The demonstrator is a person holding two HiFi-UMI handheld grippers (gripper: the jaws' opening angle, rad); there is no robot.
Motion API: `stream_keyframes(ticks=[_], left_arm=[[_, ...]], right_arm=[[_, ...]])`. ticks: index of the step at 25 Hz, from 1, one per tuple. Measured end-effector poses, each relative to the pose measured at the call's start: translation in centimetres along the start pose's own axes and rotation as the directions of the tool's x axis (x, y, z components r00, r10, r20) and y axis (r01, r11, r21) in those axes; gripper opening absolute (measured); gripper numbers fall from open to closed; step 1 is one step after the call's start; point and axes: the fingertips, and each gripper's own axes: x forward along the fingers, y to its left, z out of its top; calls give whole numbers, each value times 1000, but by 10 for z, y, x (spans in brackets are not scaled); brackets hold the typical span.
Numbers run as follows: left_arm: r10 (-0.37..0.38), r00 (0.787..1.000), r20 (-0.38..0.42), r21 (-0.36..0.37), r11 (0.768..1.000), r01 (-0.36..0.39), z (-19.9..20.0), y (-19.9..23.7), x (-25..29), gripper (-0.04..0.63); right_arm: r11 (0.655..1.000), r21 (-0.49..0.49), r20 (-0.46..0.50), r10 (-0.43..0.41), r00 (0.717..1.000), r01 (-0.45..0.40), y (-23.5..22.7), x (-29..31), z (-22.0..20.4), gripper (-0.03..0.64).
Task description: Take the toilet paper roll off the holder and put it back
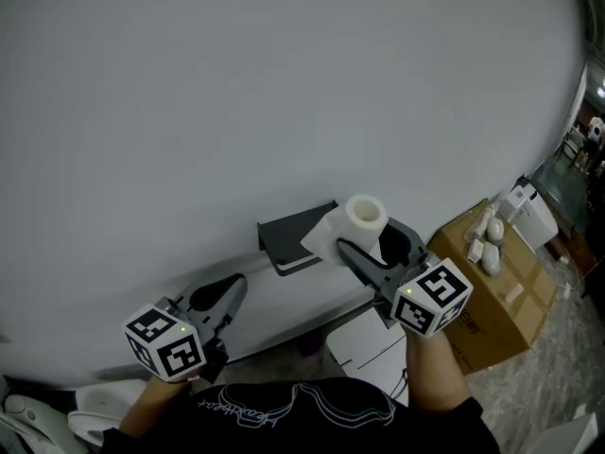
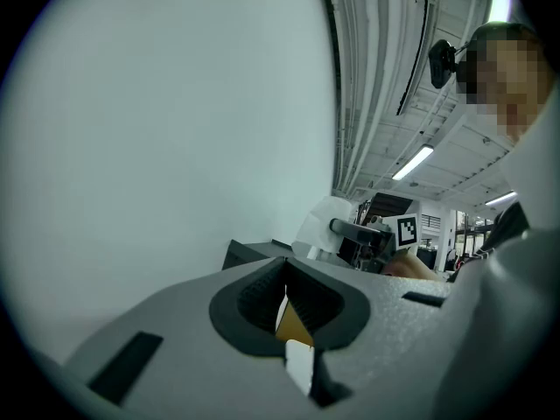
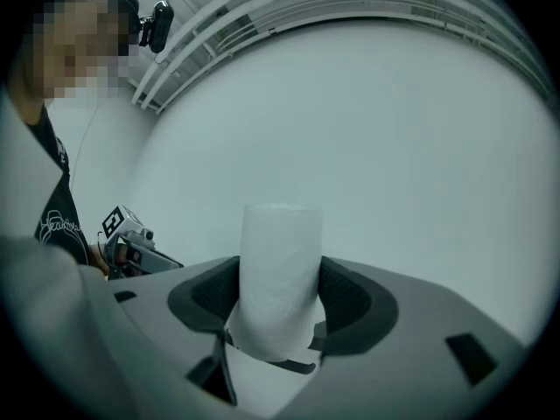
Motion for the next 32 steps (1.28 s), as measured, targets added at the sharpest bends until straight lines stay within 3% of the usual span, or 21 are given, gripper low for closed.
stream_keyframes(ticks=[15, 32], left_arm=[[33, 999, -12, -8, 999, -33, 3, 34, 0, 6], [57, 998, 0, -20, 998, -57, 6, 45, -7, 6]], right_arm=[[999, 32, -67, 35, 997, -33, -26, 61, -29, 282], [999, 27, -100, 41, 994, -39, -31, 77, -39, 282]])
